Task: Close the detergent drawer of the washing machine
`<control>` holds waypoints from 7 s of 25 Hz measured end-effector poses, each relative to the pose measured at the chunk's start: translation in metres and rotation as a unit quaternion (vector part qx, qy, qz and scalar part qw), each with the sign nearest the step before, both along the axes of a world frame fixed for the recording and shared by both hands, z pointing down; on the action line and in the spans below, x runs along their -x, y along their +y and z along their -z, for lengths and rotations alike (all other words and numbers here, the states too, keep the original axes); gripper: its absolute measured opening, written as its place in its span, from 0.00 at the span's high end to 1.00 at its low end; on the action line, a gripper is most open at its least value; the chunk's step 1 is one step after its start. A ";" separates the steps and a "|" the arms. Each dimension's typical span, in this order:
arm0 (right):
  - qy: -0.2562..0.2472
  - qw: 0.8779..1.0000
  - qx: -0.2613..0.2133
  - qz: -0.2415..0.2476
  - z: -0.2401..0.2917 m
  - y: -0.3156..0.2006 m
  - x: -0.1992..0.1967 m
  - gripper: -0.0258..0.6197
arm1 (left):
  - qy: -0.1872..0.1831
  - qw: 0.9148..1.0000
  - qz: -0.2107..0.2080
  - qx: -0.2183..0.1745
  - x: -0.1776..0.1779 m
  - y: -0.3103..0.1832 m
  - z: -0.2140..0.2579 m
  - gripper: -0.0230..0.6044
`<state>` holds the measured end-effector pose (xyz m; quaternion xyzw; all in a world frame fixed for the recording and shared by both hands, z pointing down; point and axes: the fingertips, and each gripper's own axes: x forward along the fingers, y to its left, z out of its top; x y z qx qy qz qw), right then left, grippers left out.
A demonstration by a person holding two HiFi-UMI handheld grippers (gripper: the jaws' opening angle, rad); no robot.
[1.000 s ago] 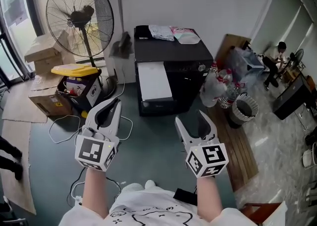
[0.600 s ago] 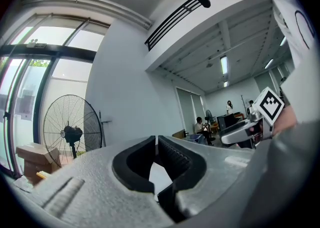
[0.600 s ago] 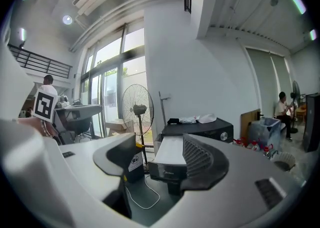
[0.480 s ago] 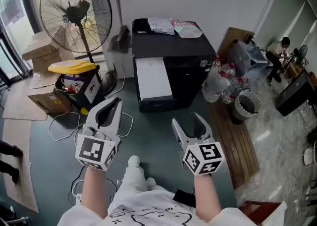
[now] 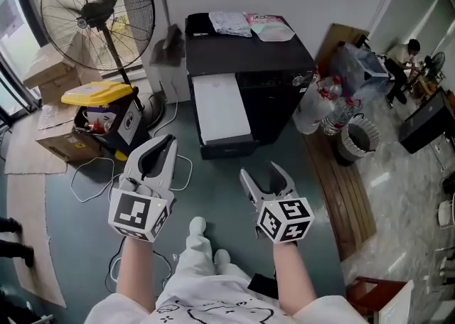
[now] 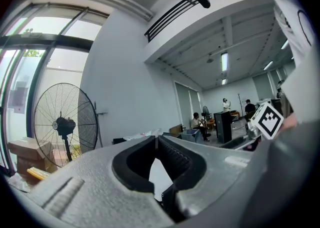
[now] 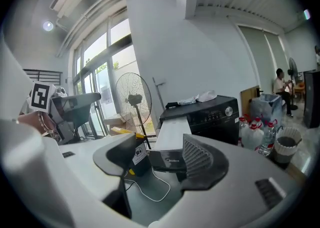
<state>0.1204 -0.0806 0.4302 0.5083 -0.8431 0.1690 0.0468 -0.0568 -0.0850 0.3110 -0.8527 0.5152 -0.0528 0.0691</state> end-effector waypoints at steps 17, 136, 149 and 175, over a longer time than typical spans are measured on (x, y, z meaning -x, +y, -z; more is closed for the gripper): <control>-0.089 0.988 0.123 -0.028 -0.113 -0.063 0.031 0.53 | -0.006 0.998 -0.040 0.040 0.015 -0.076 -0.031 0.93; -0.190 0.957 0.218 -0.007 -0.188 -0.206 0.080 0.53 | 0.004 0.993 -0.088 0.076 0.012 -0.253 -0.060 0.93; -0.187 0.956 0.228 -0.003 -0.189 -0.232 0.086 0.53 | -0.015 0.995 -0.064 0.075 0.017 -0.272 -0.057 0.93; -0.185 0.956 0.228 -0.006 -0.187 -0.306 0.101 0.53 | -0.055 0.996 -0.004 0.073 0.026 -0.305 -0.064 0.93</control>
